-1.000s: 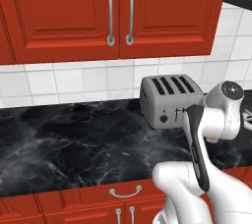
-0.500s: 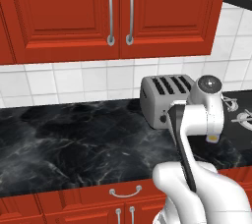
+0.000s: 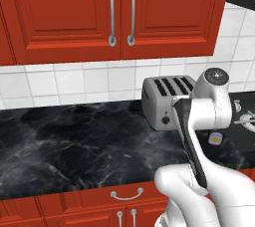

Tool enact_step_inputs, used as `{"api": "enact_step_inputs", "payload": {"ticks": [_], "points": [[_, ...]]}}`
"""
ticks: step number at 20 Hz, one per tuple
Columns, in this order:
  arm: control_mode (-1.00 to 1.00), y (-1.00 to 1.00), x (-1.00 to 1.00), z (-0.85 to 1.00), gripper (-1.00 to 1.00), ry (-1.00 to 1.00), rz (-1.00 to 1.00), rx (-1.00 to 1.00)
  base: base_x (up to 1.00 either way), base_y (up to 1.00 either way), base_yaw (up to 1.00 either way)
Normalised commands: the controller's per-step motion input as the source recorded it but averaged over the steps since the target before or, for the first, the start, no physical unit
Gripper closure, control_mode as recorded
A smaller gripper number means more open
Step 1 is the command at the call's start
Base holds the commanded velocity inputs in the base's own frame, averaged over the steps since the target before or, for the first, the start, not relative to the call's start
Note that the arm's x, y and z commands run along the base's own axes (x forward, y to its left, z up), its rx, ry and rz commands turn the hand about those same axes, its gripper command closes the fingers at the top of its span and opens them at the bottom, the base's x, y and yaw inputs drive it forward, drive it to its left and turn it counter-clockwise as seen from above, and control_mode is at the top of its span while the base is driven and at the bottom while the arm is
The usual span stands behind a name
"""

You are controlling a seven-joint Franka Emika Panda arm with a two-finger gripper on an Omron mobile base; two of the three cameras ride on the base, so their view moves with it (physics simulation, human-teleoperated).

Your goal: Take 2 condiments from the cabinet and move them on the counter near the stove.Make sure the condiments are lined up with each other, next to each other.

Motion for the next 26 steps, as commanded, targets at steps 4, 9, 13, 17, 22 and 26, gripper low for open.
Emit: {"api": "enact_step_inputs", "payload": {"ticks": [4, 9, 13, 17, 22, 26], "points": [[-1.00, 0.03, -0.25, 0.11, -1.00, -0.06, 0.10, 0.00, 0.00, 0.00, 0.00], [-1.00, 0.13, -0.21, 0.06, -1.00, -0.11, 0.19, 0.00, 0.00, 0.00, 0.00], [-1.00, 0.12, -0.31, 0.07, -1.00, -0.05, 0.30, 0.00, 0.00, 0.00, 0.00], [-1.00, 0.07, -0.46, 0.15, -1.00, -0.02, 0.18, 0.00, 0.00, 0.00, 0.00], [-1.00, 0.18, -0.29, 0.20, -1.00, 0.00, 0.02, 0.00, 0.00, 0.00, 0.00], [-1.00, 0.09, -0.12, 0.28, -1.00, 0.00, 0.00, 0.00, 0.00, 0.00, 0.00]]}}
